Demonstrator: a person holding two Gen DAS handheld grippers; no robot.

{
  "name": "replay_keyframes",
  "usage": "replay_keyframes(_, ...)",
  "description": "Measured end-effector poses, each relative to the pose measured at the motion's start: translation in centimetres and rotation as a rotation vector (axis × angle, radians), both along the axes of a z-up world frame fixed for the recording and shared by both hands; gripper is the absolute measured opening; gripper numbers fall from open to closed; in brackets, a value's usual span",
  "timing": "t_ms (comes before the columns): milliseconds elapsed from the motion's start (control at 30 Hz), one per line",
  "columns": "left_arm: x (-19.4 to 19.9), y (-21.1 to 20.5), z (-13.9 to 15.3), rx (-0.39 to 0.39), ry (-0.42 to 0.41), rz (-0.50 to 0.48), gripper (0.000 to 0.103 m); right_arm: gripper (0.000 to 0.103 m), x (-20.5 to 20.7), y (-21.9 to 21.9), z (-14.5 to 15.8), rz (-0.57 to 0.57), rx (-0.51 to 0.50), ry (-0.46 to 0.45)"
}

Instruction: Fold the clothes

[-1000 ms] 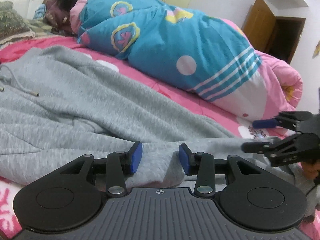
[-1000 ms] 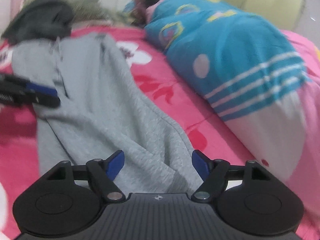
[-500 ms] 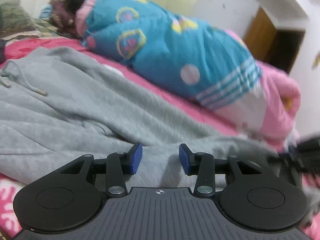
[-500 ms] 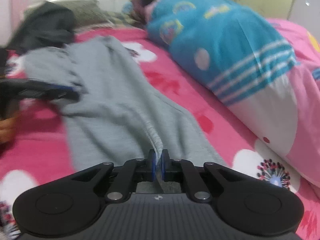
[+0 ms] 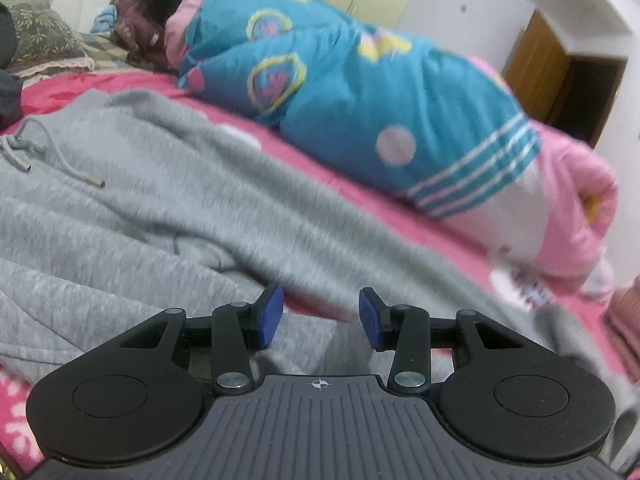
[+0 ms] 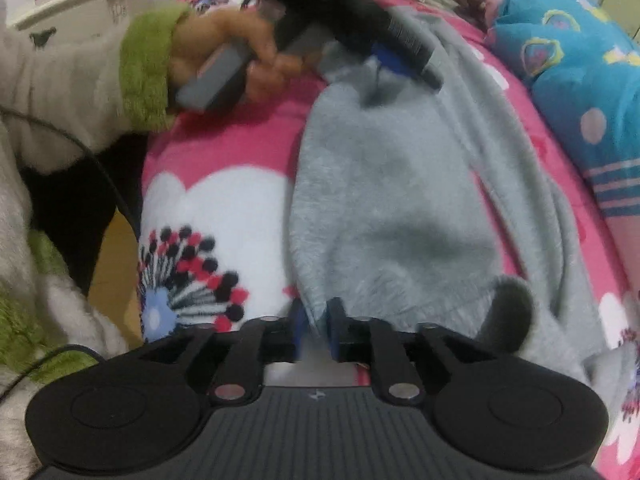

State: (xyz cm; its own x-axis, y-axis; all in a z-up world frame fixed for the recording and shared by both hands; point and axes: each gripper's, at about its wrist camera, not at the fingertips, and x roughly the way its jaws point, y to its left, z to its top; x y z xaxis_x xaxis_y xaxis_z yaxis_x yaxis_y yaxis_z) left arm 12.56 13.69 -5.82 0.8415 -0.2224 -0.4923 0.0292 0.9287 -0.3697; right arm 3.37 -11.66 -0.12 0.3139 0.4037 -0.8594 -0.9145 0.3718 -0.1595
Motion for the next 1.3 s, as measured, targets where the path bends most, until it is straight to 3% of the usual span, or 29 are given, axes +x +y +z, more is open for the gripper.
replay_keyframes(33, 0.1, 0.1, -0.1, -0.004, 0.007, 0.001, 0.041, 0.045, 0.6, -0.4, 1.3, 0.001, 0.037, 0.011)
replay_keyframes(133, 0.1, 0.6, 0.2, -0.033, -0.003, 0.006, 0.041, 0.064, 3.0, -2.2, 5.7, -0.014, 0.215, 0.051)
replay_keyframes(233, 0.2, 1.1, 0.6, -0.056, -0.025, 0.015, 0.041, 0.069, 8.3, -4.0, 8.1, -0.123, 0.372, 0.067)
replay_keyframes(533, 3.7, 1.1, -0.7, -0.039, 0.055, 0.042, 0.041, 0.067, 28.5, -5.4, 1.2, -0.636, 0.343, 0.051)
replay_keyframes(633, 3.8, 1.1, -1.2, -0.015, 0.076, 0.036, 0.041, 0.063, 32.6, -6.3, -2.0, -0.73, 0.303, 0.127)
replay_keyframes(767, 3.8, 0.9, -1.5, 0.009, 0.076, 0.029, 0.041, 0.061, 33.5, -7.0, -4.0, -0.725, 0.327, 0.193)
replay_keyframes(833, 3.9, 0.8, -1.6, 0.016, 0.077, 0.03, 0.041, 0.052, 33.5, -7.0, -3.7, -0.675, 0.347, 0.211)
replay_keyframes(1133, 4.2, 0.4, -1.8, 0.042, 0.075, 0.034, 0.041, 0.051, 36.5, -4.3, -3.0, -0.639, 0.486, 0.264)
replay_keyframes(1300, 4.3, 0.3, -1.9, 0.052, 0.075, 0.036, 0.041, 0.047, 36.6, -0.9, -4.1, -0.517, 0.439, 0.251)
